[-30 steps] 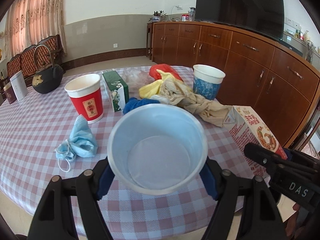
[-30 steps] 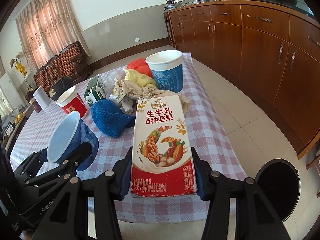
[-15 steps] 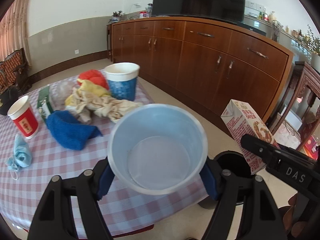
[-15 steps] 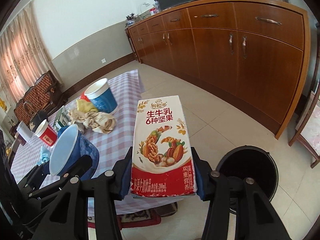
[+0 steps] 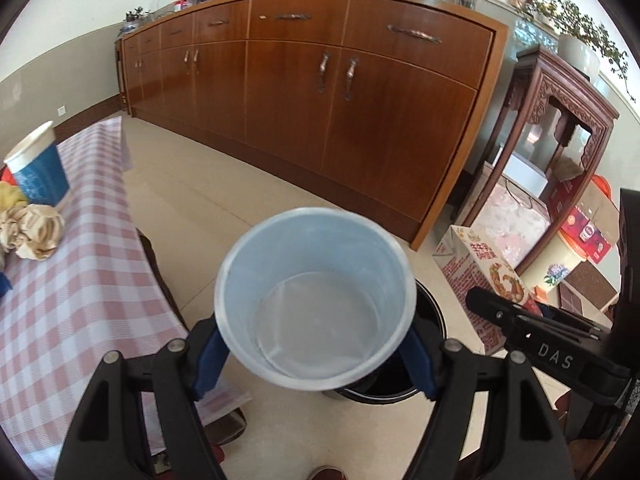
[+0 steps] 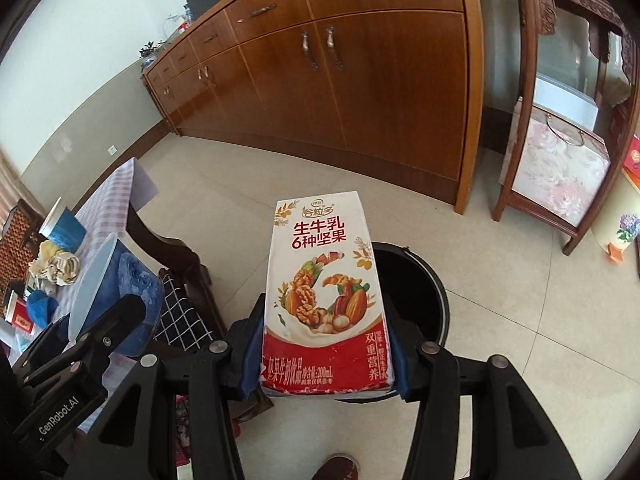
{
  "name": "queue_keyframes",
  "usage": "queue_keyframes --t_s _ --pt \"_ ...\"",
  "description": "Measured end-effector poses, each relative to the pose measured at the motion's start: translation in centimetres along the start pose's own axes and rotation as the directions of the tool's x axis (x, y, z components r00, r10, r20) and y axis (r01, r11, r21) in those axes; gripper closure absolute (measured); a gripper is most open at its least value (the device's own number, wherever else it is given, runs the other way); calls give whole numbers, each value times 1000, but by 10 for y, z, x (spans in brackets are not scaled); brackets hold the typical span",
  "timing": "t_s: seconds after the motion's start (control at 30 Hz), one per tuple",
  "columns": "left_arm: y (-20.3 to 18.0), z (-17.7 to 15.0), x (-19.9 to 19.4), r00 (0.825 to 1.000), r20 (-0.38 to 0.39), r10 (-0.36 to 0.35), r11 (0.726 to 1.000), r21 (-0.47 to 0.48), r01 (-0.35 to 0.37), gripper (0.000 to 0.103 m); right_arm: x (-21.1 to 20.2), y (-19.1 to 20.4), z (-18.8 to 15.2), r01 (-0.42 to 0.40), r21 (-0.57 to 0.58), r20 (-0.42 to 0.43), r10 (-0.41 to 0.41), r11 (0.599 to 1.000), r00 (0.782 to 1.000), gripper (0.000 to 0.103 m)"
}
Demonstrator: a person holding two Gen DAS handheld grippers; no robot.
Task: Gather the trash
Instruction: 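Carry the blue bowl and milk carton over the black trash bin, then open both tools to drop the bowl and carton into the bin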
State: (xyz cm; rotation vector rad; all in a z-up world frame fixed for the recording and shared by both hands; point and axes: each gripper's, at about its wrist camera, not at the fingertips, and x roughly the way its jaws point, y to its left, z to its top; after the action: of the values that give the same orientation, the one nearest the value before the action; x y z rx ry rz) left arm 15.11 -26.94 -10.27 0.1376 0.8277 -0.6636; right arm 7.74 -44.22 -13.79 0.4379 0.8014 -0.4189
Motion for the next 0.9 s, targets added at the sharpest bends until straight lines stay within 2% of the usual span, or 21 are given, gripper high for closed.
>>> queue_keyframes --t_s 0.2,0.37,0.6,0.7,0.9 --pt "-24 -5 40 996 -79 -29 999 26 31 28 32 -47 -2 13 69 -68 -8 998 998 50" --pt "-31 -16 70 991 -133 -18 999 30 22 28 71 -62 -2 22 100 -146 -7 995 989 50" --pt "-41 -27 110 972 -234 -17 999 29 24 27 116 -82 -4 42 145 -256 -3 989 967 50" --pt "-46 -28 121 966 -256 -23 999 31 32 27 124 -86 -2 52 156 -264 -9 986 964 50" --pt "-38 -27 136 954 -292 -73 997 -37 65 26 135 -90 1 60 189 -284 -4 980 959 49"
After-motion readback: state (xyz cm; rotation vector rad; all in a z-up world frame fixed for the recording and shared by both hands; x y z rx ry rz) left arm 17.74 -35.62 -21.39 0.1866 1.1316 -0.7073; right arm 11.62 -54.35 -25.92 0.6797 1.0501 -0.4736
